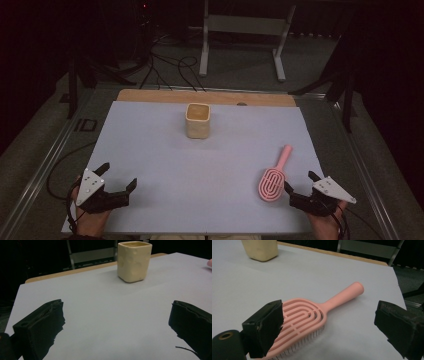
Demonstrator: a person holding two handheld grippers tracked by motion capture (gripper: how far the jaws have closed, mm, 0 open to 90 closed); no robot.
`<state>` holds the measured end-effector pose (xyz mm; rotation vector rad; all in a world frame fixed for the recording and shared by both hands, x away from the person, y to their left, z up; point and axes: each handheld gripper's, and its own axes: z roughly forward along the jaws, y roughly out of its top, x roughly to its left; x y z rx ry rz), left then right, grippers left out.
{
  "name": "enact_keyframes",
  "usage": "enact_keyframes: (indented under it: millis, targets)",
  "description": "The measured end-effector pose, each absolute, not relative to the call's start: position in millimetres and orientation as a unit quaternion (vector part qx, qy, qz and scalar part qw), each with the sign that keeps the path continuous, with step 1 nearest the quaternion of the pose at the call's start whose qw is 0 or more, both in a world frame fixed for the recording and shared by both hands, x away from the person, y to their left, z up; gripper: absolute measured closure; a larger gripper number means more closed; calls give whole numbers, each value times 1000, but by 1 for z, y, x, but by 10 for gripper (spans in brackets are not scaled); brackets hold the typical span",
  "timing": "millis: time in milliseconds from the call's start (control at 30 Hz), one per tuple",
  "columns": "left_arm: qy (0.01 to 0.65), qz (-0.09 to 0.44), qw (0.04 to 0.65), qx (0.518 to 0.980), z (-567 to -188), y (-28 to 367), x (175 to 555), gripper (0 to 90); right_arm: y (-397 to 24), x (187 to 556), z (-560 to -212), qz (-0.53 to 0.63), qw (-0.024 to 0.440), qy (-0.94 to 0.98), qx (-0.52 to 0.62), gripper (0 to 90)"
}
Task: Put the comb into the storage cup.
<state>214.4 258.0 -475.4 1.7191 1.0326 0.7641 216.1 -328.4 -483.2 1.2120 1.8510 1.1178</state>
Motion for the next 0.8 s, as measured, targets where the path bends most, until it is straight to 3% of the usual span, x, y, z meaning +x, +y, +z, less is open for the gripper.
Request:
enact_keyframes:
  millis: [433,800]
  targets:
    - [427,314,472,704,-477,258,214,5,-329,218,-484,427,312,710,466,84]
    - [431,313,471,703,-478,258,215,5,-334,226,-476,420,292,710,484,182]
